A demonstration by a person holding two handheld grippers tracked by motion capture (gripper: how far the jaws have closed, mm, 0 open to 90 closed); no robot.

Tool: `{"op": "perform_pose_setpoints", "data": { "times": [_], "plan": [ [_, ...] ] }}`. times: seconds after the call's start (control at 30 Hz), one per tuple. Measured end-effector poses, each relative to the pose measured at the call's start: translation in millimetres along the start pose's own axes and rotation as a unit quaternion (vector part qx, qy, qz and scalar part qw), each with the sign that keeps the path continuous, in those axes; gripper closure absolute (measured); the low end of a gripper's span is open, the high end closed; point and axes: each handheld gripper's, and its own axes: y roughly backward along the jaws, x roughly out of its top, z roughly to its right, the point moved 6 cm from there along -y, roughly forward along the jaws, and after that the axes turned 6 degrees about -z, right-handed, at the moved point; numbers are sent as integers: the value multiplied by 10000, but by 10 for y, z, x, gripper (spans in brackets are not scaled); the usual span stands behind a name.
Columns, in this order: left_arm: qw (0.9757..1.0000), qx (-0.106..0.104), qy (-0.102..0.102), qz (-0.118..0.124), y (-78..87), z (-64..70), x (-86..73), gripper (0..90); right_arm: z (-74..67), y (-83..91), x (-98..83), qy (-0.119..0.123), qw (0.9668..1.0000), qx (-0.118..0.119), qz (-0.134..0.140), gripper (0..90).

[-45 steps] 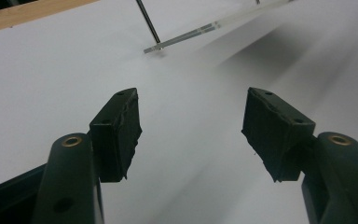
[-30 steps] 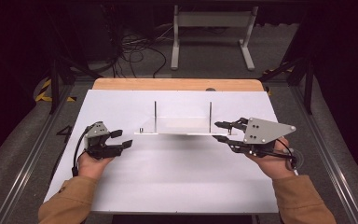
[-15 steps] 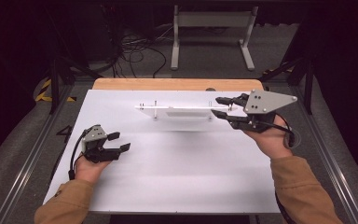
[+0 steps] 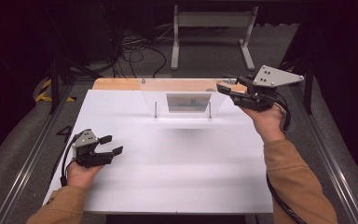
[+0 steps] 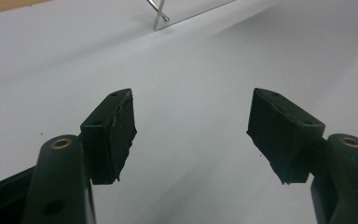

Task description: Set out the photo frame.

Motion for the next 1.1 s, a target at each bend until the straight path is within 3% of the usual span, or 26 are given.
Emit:
{"op": "perform_pose_setpoints", "data": {
  "times": [0.03,0.07,0.13,0.5,0.7,0.87,0.93,1.1],
  "plan": [
    [10000,-11,56,13,-6,11,-2,317,74,-32,-27,-177,9998,-76,41,620],
    [10000,-18,-22,7,-12,8,2,317,106,-48,-36,-216,9997,-122,49,623],
    [10000,-48,29,23,-22,22,3,316,158,-80,-47,-305,9993,-186,60,628],
    [10000,-69,-7,15,-29,19,2,314,369,-259,-78,-524,9973,-514,19,628],
    [10000,-87,-21,-7,-46,20,-3,311,467,-332,-61,-657,9961,-582,-13,624],
    [9999,-144,89,9,-68,39,-14,308,562,-402,-55,-740,9952,-641,-46,620],
    [9999,-126,-10,-19,-66,21,-15,306,601,-436,-55,-797,9945,-678,-50,618],
    [9999,-141,-3,-33,-81,19,-25,305,681,-516,-97,-1037,9918,-742,-22,616]
  ]
}}
